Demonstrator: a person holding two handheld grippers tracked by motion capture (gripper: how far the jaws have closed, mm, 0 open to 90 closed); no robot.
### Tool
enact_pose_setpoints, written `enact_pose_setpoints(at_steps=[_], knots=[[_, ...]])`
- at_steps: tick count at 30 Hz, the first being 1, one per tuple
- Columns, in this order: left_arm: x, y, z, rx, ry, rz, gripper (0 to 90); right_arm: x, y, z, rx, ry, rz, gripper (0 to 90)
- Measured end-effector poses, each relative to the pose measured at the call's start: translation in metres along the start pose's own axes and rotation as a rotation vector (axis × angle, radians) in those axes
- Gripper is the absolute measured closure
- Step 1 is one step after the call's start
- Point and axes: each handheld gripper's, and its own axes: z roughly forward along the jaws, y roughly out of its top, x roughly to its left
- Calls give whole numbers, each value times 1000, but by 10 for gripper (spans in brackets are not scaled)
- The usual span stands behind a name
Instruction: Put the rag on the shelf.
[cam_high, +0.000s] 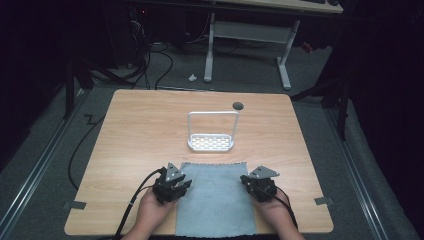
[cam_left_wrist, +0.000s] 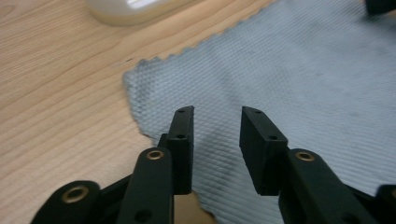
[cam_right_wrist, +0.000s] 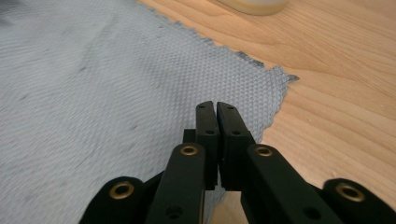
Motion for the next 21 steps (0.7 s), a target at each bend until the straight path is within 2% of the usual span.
enact_pose_setpoints(at_steps=[3,7,8,9,10,11,12,15,17,19,21], knots=[[1,-7,-5,3,-5,15,698,4,0,2,12,7,-15,900],[-4,-21,-19,1,-20,26,703,13,-7,-6,11,57,-21,900],[-10,-28,-25,-14,-39,-22,703,18,-11,-12,17,82,-26,900],[-10,-28,-25,-14,-39,-22,703,18,-11,-12,17,82,-26,900],[-8,-30,-29,2,-32,21,703,21,-13,-14,18,88,-30,900],[-14,-33,-30,-27,-49,-43,703,24,-16,-17,17,92,-36,900],[-10,-35,-33,-7,-42,11,703,26,-18,-19,14,97,-47,900],[-5,-37,-36,-9,-81,-47,698,27,-22,-23,-19,112,-32,867],[2,-36,-36,-35,-58,-69,691,23,-20,-25,-51,115,-11,843],[12,-35,-35,-48,-40,-101,669,19,-19,-26,-70,98,3,827],[20,-31,-31,-58,-12,-123,641,16,-21,-26,-75,87,-1,814]])
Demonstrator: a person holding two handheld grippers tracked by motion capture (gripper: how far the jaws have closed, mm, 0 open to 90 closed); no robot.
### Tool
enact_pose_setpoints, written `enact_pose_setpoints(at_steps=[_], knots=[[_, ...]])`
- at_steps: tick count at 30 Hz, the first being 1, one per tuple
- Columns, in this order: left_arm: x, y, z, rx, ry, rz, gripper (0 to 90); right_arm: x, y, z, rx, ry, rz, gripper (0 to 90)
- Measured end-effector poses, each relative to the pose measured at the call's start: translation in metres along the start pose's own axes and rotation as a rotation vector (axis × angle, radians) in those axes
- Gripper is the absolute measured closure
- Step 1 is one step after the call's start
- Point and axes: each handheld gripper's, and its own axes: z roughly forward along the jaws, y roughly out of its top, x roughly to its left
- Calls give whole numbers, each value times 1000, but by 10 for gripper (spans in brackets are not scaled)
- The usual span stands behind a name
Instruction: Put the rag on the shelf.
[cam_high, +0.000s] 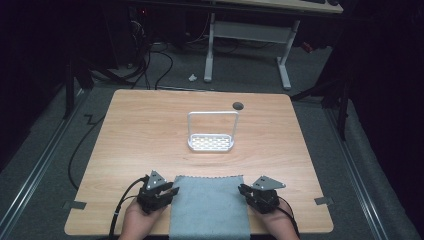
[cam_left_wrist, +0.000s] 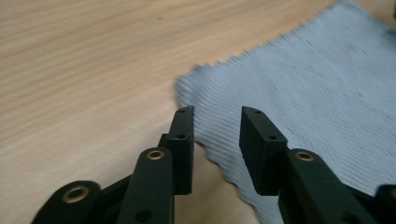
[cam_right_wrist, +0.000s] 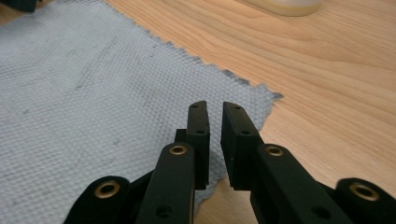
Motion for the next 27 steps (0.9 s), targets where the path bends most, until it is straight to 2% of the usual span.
enact_pose_setpoints(at_steps=[3,5,7,8,12,15,16,18,19,25,27], knots=[[4,7,10,8,27,-6,609,-4,-2,-1,-11,-15,5,773],[1,10,16,14,44,28,602,-4,-2,-2,-20,-19,9,760],[-1,11,19,15,48,36,627,-5,-2,-4,-37,-27,14,744],[-1,11,20,11,36,23,627,-5,-2,-4,-37,-27,14,744],[-5,10,22,0,37,50,725,-7,-1,-1,-39,-50,27,733],[-4,10,22,-4,25,46,767,-7,-1,0,-39,-61,35,734],[-4,10,22,-3,21,41,807,-7,1,2,-36,-66,51,726],[-2,10,22,-2,14,41,829,-7,2,4,-35,-67,65,714],[-1,10,22,-2,-2,28,855,-8,7,6,-42,-65,87,686],[0,10,22,0,-10,19,877,-11,27,15,-32,-96,82,655],[0,10,22,-1,-13,13,879,-14,30,21,-13,-95,104,639]])
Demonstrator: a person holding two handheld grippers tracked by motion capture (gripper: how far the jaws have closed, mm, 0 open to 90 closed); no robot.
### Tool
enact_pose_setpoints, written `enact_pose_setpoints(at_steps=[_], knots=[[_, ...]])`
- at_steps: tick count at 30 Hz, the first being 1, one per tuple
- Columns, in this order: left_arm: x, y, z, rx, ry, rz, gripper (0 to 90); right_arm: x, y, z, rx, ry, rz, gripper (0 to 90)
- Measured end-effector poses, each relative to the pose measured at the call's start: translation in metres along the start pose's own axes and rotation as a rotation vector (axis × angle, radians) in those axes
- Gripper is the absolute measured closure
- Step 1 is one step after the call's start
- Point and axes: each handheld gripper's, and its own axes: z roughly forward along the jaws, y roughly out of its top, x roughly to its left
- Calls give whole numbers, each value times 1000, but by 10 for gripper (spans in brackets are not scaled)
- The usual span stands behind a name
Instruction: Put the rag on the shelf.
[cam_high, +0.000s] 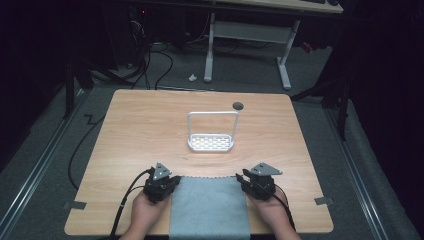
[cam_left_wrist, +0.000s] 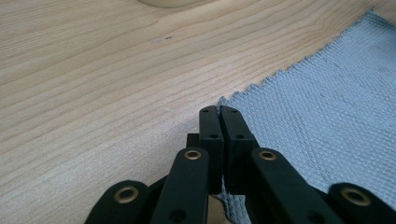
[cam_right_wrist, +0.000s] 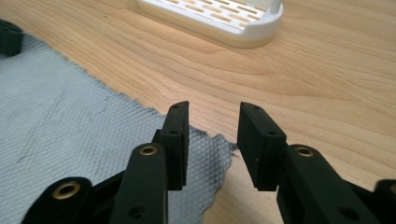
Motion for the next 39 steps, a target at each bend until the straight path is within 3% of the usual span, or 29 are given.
enact_pose_setpoints(at_steps=[5,7,13,17,19,29,39], knots=[[1,0,0,1,-7,-7,880,-3,-7,13,69,-5,9,578],[1,0,0,1,-8,-7,881,-4,-9,14,71,-5,17,581],[1,0,0,0,-6,-6,881,2,-11,13,57,3,-28,735],[1,0,-1,0,-7,-8,883,6,-11,13,60,21,-56,888],[1,-1,-2,-9,-9,-5,885,10,-11,12,61,9,-82,894],[-1,-2,-12,-65,-44,-48,885,9,-12,-1,-32,20,-51,893],[-6,-1,-21,-117,-46,-46,885,10,-10,-12,-86,39,-41,893]])
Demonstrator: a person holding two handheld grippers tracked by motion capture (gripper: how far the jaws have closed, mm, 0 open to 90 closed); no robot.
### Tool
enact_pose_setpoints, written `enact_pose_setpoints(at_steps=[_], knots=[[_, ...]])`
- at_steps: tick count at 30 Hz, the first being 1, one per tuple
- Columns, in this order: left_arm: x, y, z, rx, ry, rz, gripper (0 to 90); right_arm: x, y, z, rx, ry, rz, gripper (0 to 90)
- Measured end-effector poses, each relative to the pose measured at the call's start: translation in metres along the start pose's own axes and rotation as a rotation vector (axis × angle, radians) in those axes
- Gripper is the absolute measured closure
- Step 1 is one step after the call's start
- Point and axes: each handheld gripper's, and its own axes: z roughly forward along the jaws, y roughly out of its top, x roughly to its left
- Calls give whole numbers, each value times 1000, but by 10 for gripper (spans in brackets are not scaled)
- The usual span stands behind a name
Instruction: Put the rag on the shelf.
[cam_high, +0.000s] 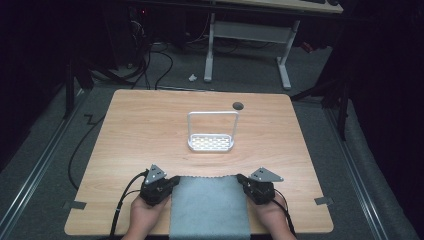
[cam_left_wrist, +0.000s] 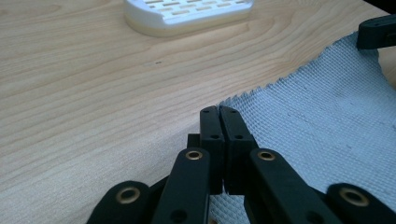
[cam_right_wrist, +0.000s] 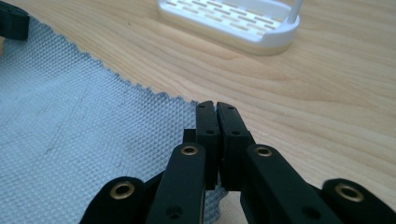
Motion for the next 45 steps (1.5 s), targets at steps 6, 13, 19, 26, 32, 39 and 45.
enact_pose_setpoints(at_steps=[6,13,19,26,32,39,45], knots=[[-4,5,-9,-54,4,9,885,1,4,-9,-42,6,5,893],[-6,10,-15,-86,6,13,885,2,8,-16,-82,3,-2,893],[-6,15,-23,-115,8,20,886,5,13,-23,-120,-10,-14,893],[-10,29,-33,-160,15,32,886,6,25,-34,-179,-29,-23,893],[-10,42,-39,-202,18,35,888,-1,34,-41,-218,-41,-20,894],[-16,56,-41,-240,14,61,889,-7,42,-50,-256,-59,-12,894],[-20,71,-47,-284,22,94,891,-11,55,-60,-309,-68,-10,894]])
